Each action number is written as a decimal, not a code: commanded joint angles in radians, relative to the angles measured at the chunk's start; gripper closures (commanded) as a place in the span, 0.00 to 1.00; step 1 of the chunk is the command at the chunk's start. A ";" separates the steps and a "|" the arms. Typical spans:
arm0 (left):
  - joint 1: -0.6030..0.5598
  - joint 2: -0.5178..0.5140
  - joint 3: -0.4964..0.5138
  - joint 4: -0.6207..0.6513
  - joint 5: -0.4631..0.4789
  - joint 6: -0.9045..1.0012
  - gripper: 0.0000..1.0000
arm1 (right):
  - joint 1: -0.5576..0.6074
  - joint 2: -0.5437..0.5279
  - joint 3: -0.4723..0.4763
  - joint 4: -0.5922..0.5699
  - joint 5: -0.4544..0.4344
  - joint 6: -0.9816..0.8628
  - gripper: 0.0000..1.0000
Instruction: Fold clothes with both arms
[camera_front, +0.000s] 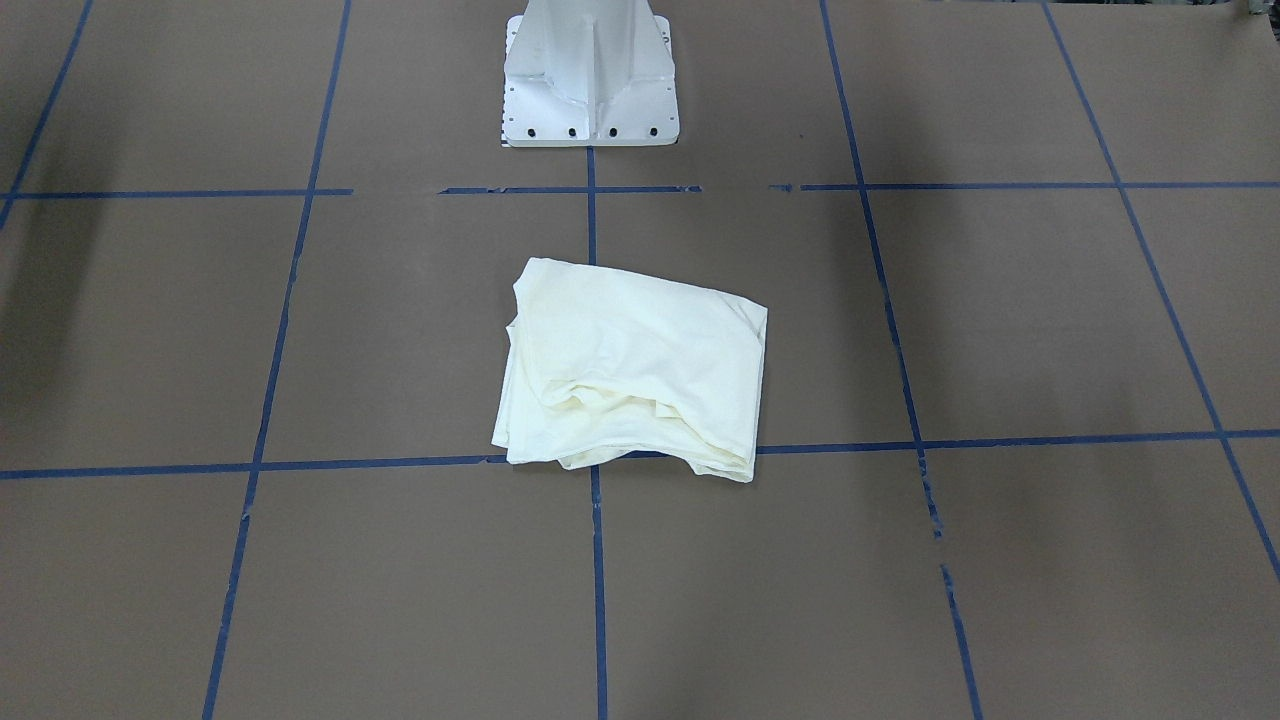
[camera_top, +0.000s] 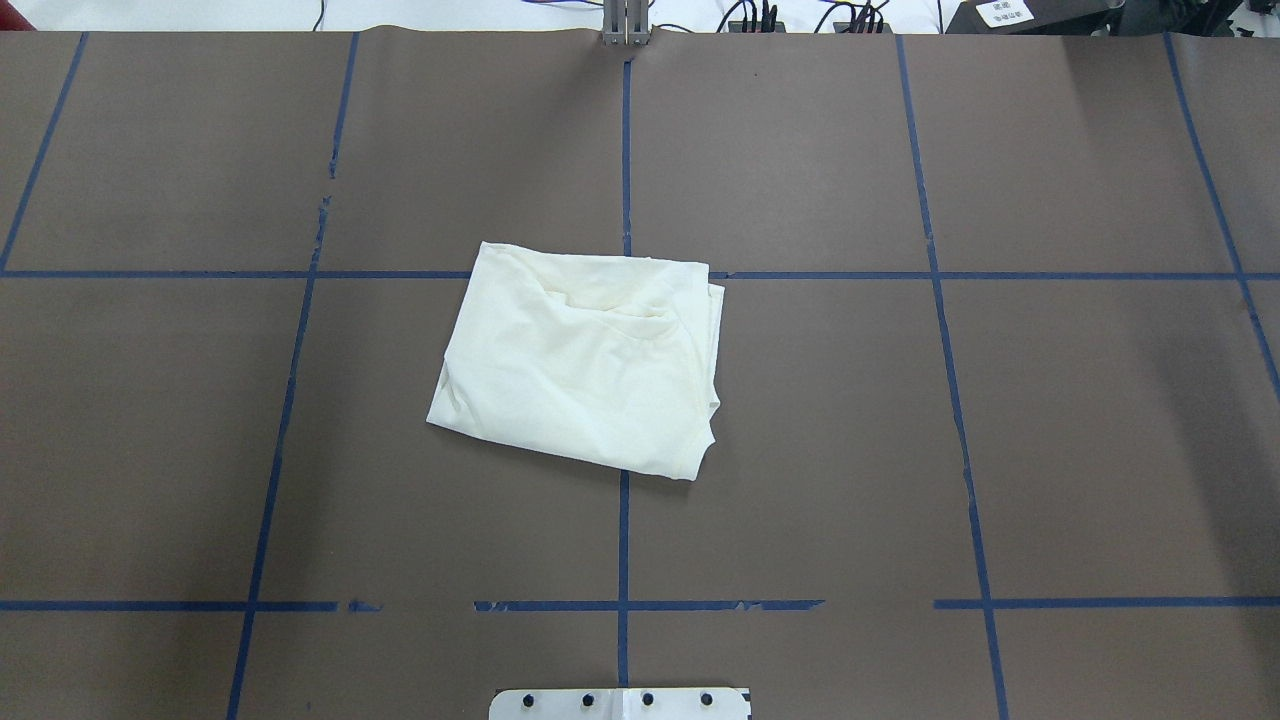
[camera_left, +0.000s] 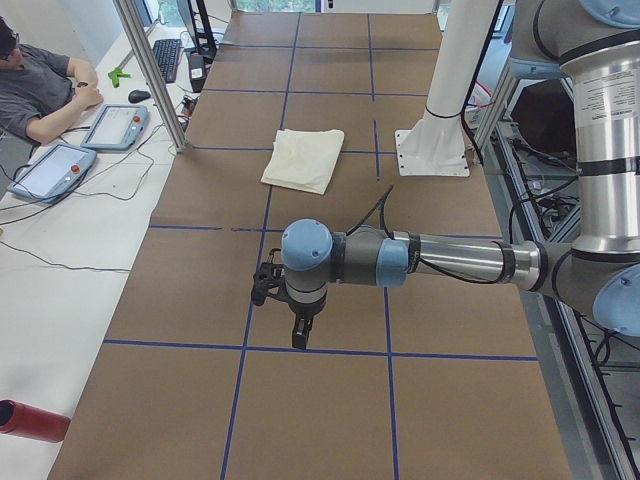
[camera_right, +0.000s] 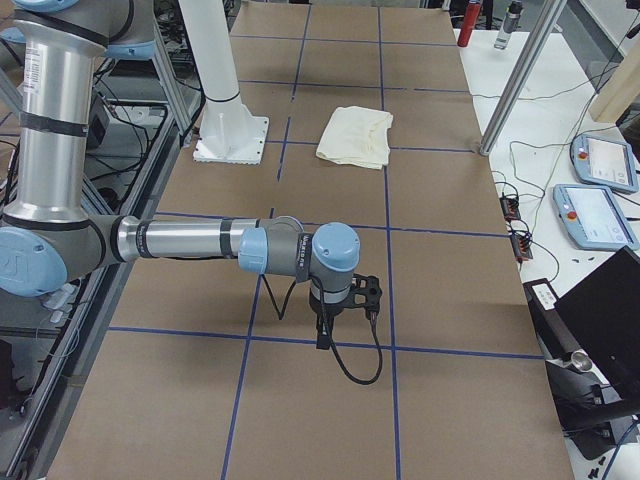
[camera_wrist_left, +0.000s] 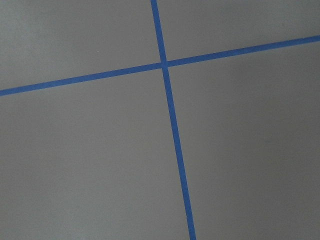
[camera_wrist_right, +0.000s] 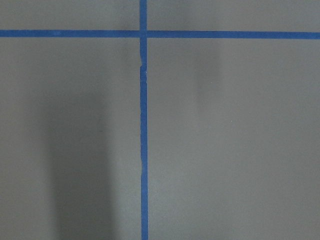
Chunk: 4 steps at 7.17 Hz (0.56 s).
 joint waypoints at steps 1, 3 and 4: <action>0.000 -0.001 -0.009 -0.006 -0.001 0.003 0.00 | 0.000 0.001 0.001 0.001 -0.001 0.001 0.00; 0.000 -0.003 -0.013 -0.012 -0.003 0.001 0.00 | 0.000 0.004 0.002 0.001 0.005 -0.001 0.00; 0.000 -0.003 -0.013 -0.012 -0.004 0.001 0.00 | 0.000 0.005 0.004 0.001 0.005 -0.001 0.00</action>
